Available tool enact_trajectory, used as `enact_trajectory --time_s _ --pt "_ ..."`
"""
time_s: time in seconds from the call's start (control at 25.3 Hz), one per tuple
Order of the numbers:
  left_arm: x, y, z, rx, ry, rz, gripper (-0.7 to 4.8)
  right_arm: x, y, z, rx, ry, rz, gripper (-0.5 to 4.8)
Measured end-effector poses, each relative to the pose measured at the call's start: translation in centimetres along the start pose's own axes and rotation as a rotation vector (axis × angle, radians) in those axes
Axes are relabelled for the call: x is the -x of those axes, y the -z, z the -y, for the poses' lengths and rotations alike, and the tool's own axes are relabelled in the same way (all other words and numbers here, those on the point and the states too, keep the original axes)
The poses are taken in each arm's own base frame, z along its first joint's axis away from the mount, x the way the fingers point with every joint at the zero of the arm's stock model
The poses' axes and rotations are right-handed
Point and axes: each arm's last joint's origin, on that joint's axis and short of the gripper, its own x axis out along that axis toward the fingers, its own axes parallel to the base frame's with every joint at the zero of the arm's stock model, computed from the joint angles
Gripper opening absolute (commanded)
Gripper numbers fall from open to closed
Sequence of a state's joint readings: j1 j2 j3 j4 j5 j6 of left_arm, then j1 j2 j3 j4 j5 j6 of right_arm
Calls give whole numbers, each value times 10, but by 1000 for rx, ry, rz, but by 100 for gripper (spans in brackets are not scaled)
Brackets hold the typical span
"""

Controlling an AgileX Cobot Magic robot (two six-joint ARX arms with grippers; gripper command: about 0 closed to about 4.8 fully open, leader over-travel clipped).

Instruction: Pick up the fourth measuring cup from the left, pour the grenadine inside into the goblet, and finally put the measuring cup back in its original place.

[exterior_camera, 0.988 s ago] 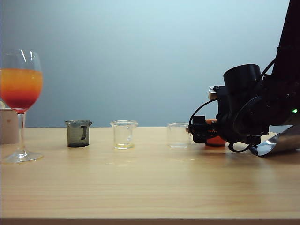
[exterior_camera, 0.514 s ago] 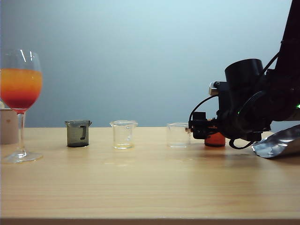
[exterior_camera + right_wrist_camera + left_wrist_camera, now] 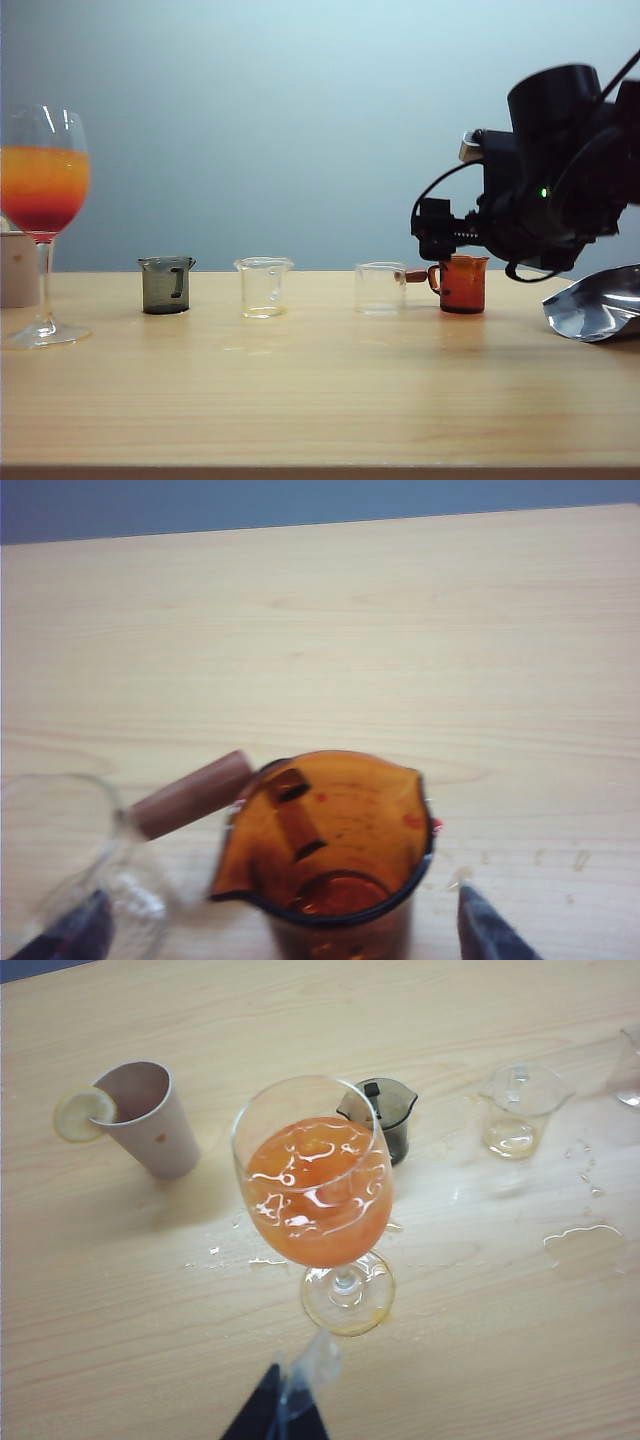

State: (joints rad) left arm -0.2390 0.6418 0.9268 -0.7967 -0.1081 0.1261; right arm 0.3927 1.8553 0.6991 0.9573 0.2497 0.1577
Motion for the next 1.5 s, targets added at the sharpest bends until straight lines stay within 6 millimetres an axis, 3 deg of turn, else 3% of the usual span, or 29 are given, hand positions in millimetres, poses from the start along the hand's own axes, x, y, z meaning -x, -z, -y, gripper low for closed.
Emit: enact_trajectory --time_s 0.04,0.12,0.16,0.24,0.28,0.4,0.55,0.63,0.75,0.83,0.91,1.03,1.26,1.5 --pt "0 0 0 0 0 0 -3 2 -2 -1 1 -3 -3 436" --pt "0 0 0 -1 1 0 -3 9 -7 -3 4 -22 -12 359" --pt "0 0 0 0 0 0 -3 13 -9 -4 4 -28 -12 290" --pt "0 0 0 0 0 0 -3 25 -17 -4 0 -41 0 51" --pt "0 0 0 0 0 0 -3 31 -20 -3 -2 -50 6 -18" --pt "0 0 0 0 0 0 -3 50 -34 -2 -6 -92 23 -6" --pt "0 0 0 0 0 0 -3 81 -66 -1 -7 -172 19 -6" --pt "0 0 0 0 0 0 -3 110 -87 2 -4 -230 5 -6" --pt "0 0 0 0 0 0 -3 141 -98 9 4 -240 -46 -6" --pt "0 0 0 0 0 0 -3 182 -107 25 6 -207 -79 -6" --pt "0 0 0 0 0 0 -3 197 -110 31 -1 -190 -59 -6" --pt "0 0 0 0 0 0 -3 225 -102 46 -14 -141 -44 -6" --pt "0 0 0 0 0 0 -3 258 -80 62 -56 -69 -3 -6" --pt "12 5 -9 44 -73 34 -3 256 -47 70 -63 4 8 -6"
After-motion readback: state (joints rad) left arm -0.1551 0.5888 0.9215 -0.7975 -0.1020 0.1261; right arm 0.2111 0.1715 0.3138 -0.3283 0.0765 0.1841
